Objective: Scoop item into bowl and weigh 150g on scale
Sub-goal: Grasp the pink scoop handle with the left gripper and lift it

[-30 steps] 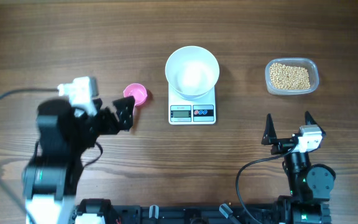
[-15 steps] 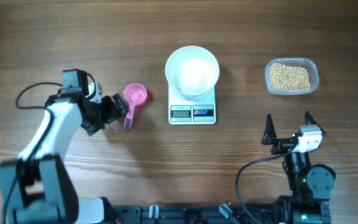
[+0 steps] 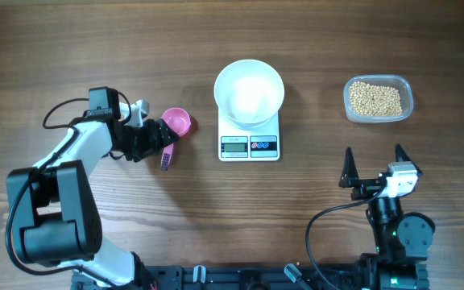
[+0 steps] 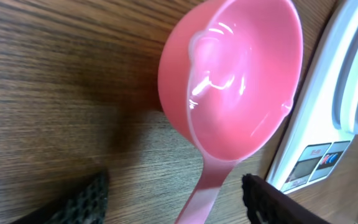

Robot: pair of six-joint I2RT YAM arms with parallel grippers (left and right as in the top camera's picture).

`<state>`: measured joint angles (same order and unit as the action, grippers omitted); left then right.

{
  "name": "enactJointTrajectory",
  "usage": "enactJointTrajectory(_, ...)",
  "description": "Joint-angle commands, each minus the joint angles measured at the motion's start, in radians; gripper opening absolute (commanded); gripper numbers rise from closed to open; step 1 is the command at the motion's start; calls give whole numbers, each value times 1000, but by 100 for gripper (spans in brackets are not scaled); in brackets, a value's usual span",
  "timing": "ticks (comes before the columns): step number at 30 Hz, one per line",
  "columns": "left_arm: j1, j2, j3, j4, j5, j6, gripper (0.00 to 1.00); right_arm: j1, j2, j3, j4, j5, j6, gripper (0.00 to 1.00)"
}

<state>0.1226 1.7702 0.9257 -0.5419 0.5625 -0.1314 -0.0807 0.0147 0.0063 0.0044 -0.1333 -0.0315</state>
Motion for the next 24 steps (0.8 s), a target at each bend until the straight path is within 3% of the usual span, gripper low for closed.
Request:
enactJointTrajectory(1,-5,37,-12,-3,32,20,69,5,-7,-1,2,11,6,100)
enactJointTrajectory(7,-4,53,-12,13,32,24,59,5,-7,-1,2,11,6,100)
enactJointTrajectory(11,4,53,-12,39,32,24,64,5,-7,-1,3,11,6,100)
enactJointTrajectory(13,22,53,-12,39,32,24,56,5,-7,-1,3,11,6,100)
enactJointTrajectory(17,24,53,-12,36,142,80,52,5,-7,-1,3,11,6,100)
enactJointTrajectory(18,24,53,-12,36,148,79,47,5,-7,-1,3,11,6,100)
enactJointTrajectory(21,24,53,-12,34,148,79,46,5,-7,-1,3,11,6,100)
enactJointTrajectory(24,24,53,-12,29,148,79,38,5,-7,-1,3,11,6,100)
